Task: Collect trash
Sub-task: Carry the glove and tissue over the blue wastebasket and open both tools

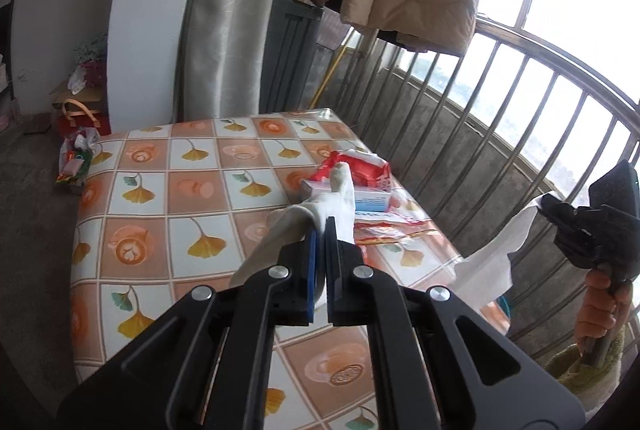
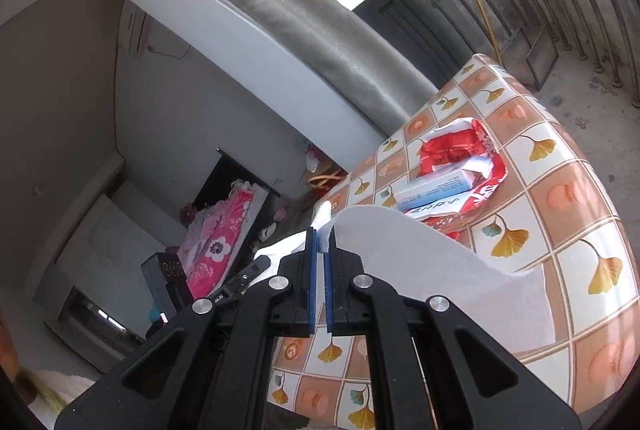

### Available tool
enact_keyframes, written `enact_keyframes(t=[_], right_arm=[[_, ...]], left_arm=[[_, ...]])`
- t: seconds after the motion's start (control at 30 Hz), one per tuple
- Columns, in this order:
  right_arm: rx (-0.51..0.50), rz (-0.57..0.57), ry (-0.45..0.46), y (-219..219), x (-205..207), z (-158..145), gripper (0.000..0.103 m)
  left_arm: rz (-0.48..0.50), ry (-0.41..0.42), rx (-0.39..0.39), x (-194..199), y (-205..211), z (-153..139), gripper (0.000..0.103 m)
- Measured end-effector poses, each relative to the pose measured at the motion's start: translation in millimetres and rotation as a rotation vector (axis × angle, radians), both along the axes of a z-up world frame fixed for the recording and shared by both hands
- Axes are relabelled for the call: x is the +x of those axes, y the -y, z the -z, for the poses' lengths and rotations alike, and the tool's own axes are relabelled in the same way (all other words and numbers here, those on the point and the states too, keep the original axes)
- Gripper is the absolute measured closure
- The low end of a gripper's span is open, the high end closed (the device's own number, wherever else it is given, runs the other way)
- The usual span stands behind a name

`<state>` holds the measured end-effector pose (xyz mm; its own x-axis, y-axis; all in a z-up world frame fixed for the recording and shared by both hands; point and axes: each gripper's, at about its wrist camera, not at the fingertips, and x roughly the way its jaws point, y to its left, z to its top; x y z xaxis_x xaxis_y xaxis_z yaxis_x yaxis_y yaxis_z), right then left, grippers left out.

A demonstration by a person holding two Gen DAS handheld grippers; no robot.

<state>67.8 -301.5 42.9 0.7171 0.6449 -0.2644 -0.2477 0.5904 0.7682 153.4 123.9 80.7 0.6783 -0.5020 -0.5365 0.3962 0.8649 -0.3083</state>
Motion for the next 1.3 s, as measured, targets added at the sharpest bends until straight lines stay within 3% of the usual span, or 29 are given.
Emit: enact_keyframes(t=[0.37,0.63,0.73,1.0,1.13,1.3], right_arm=[[0.049,0.241,0.037,90,-55,-1,0.099],[0.042,0.474,0.027,176,-100,5,0.099],[-0.031,0.605,0.006,205,-117,3,0.099],[-0.035,0.786,-0.106,294,-142,46,0.099],[-0.023,0.841,-0.192,335,-142,77,0.099],[0.017,0.878,-0.275,367,-141,121,0.099]], left_arm=[[0.295,0.033,-0.020,5,111,-30,0.101],[0.567,-0.002,0.037,5,260,-26,0.101],[0.650,0.022,0.088,-4,319,-22,0.101],[0.798,-0.054,0.221,-24,465,42,0.101],[0.890,-0.131,0.250,-33,521,70,0.101],[0.934,-0.227,0.286,-43,581,110,0.101]])
